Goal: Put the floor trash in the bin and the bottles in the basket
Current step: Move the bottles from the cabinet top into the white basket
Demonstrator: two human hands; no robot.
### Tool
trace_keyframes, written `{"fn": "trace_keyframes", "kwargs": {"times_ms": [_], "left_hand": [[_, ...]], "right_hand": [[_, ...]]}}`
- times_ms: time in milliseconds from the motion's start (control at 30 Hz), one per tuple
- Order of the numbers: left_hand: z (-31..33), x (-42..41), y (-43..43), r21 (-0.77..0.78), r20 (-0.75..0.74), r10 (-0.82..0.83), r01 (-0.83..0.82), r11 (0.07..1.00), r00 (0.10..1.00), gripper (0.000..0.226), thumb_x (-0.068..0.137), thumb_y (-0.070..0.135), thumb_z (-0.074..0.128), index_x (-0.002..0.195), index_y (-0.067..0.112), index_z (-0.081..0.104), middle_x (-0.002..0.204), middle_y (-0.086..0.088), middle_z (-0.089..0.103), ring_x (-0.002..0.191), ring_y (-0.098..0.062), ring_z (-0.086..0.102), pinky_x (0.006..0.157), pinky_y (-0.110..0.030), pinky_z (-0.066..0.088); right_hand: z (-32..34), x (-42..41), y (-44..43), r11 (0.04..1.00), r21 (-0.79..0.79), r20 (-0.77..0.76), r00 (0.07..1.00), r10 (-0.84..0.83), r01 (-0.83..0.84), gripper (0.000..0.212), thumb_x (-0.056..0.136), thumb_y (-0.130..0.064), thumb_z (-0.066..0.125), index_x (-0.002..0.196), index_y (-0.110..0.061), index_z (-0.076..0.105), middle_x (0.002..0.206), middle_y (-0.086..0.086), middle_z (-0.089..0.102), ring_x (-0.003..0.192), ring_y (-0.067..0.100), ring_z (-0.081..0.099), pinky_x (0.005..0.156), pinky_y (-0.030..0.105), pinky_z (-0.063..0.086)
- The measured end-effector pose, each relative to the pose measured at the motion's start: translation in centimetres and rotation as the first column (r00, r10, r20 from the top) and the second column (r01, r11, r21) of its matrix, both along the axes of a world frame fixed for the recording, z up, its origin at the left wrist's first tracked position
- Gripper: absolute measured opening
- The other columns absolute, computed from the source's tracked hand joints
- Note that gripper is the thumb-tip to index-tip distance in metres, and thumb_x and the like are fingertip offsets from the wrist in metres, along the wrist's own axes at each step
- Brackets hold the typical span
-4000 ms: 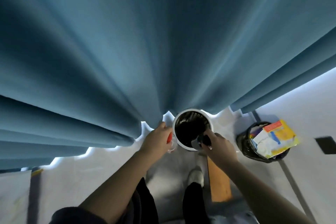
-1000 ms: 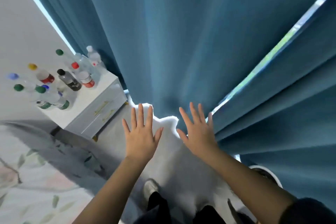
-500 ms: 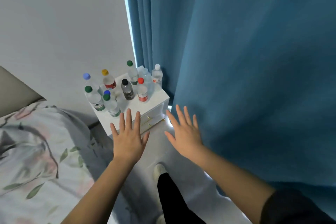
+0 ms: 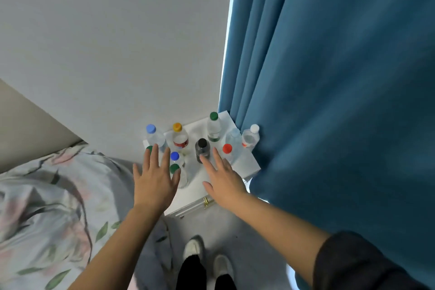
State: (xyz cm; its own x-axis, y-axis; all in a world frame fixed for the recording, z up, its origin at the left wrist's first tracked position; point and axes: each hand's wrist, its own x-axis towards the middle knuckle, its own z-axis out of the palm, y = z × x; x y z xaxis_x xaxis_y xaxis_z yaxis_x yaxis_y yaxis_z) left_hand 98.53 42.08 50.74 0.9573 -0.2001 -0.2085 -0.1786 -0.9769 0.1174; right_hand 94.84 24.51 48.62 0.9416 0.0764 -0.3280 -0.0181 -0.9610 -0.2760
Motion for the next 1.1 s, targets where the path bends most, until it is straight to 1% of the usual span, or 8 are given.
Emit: {"fn": "trace_keyframes", "kwargs": {"times_ms": [133, 233, 333, 433, 633, 733, 833, 1100], "left_hand": [[-0.9, 5.2, -1.1, -0.073, -0.157, -0.023, 0.011, 0.997, 0.987, 0.059, 0.096, 0.045, 0.039, 0.146, 0.018, 0.024, 0.157, -0.011, 0.012, 0.136, -0.033, 0.031, 0.101, -0.043, 0.039], [-3.3, 9.4, -2.0, -0.133, -0.349, 0.01, -0.06, 0.989, 0.937, 0.054, 0.095, 0.039, 0.044, 0.141, 0.014, 0.031, 0.146, -0.012, 0.029, 0.122, -0.031, 0.048, 0.092, -0.04, 0.045], [-6.0, 12.9, -2.6, -0.065, -0.471, 0.027, -0.065, 0.996, 0.882, 0.045, 0.093, 0.032, 0.047, 0.131, 0.009, 0.038, 0.132, -0.014, 0.039, 0.108, -0.031, 0.055, 0.084, -0.037, 0.047], [-8.7, 15.4, -2.8, 0.024, -0.543, 0.024, -0.013, 1.0, 0.839, 0.042, 0.093, 0.028, 0.048, 0.126, 0.004, 0.04, 0.127, -0.018, 0.046, 0.105, -0.029, 0.056, 0.083, -0.033, 0.046], [-13.4, 17.7, -2.7, 0.086, -0.561, -0.027, 0.091, 0.992, 0.827, 0.034, 0.09, 0.02, 0.047, 0.12, 0.004, 0.047, 0.106, -0.011, 0.058, 0.093, -0.023, 0.058, 0.074, -0.026, 0.044], [-14.6, 17.7, -3.0, 0.101, -0.539, -0.038, 0.11, 0.989, 0.841, 0.033, 0.091, 0.018, 0.049, 0.121, 0.004, 0.046, 0.114, -0.011, 0.058, 0.104, -0.024, 0.058, 0.079, -0.026, 0.045], [-15.3, 17.6, -3.2, 0.102, -0.528, -0.042, 0.112, 0.989, 0.848, 0.031, 0.091, 0.019, 0.052, 0.119, 0.007, 0.049, 0.112, -0.008, 0.059, 0.102, -0.022, 0.059, 0.079, -0.026, 0.046], [-16.1, 17.1, -3.3, 0.139, -0.463, -0.053, 0.132, 0.982, 0.885, 0.028, 0.091, 0.012, 0.051, 0.119, 0.009, 0.05, 0.108, -0.006, 0.059, 0.097, -0.019, 0.061, 0.074, -0.024, 0.045]], "right_hand": [[-1.7, 4.7, 1.2, 1.0, -0.026, -0.013, 1.0, 0.004, -0.004, 0.07, 0.098, -0.029, 0.045, 0.152, -0.026, 0.0, 0.16, 0.008, -0.012, 0.142, 0.036, 0.019, 0.106, 0.042, 0.037], [-4.0, 8.3, 1.9, 0.998, -0.011, -0.044, 0.997, -0.066, 0.066, 0.066, 0.098, -0.021, 0.046, 0.151, -0.026, 0.006, 0.16, 0.007, -0.006, 0.137, 0.033, 0.029, 0.099, 0.041, 0.045], [-6.5, 11.5, 2.3, 0.994, -0.021, -0.082, 0.991, -0.109, 0.107, 0.062, 0.099, -0.017, 0.042, 0.15, -0.026, 0.008, 0.16, 0.01, -0.002, 0.137, 0.034, 0.03, 0.099, 0.041, 0.045], [-8.5, 13.9, 2.7, 0.991, -0.049, -0.123, 0.984, -0.126, 0.121, 0.062, 0.099, -0.015, 0.042, 0.151, -0.024, 0.008, 0.159, 0.014, 0.001, 0.136, 0.037, 0.03, 0.099, 0.042, 0.045], [-11.6, 16.6, 2.8, 0.982, -0.12, -0.181, 0.969, -0.169, 0.148, 0.068, 0.093, -0.011, 0.052, 0.148, -0.023, 0.013, 0.152, 0.018, 0.013, 0.123, 0.036, 0.04, 0.089, 0.04, 0.047], [-12.3, 17.2, 2.5, 0.978, -0.152, -0.178, 0.969, -0.172, 0.146, 0.066, 0.092, -0.011, 0.056, 0.146, -0.019, 0.019, 0.146, 0.019, 0.023, 0.119, 0.034, 0.042, 0.087, 0.038, 0.048], [-12.3, 17.2, 2.3, 0.974, -0.175, -0.168, 0.971, -0.171, 0.141, 0.057, 0.091, -0.011, 0.057, 0.14, -0.013, 0.029, 0.137, 0.018, 0.033, 0.115, 0.032, 0.045, 0.085, 0.035, 0.048], [-12.0, 17.6, 2.3, 0.977, -0.155, -0.14, 0.976, -0.167, 0.144, 0.049, 0.091, -0.009, 0.059, 0.134, -0.011, 0.035, 0.134, 0.016, 0.035, 0.107, 0.028, 0.049, 0.082, 0.031, 0.048]]}}
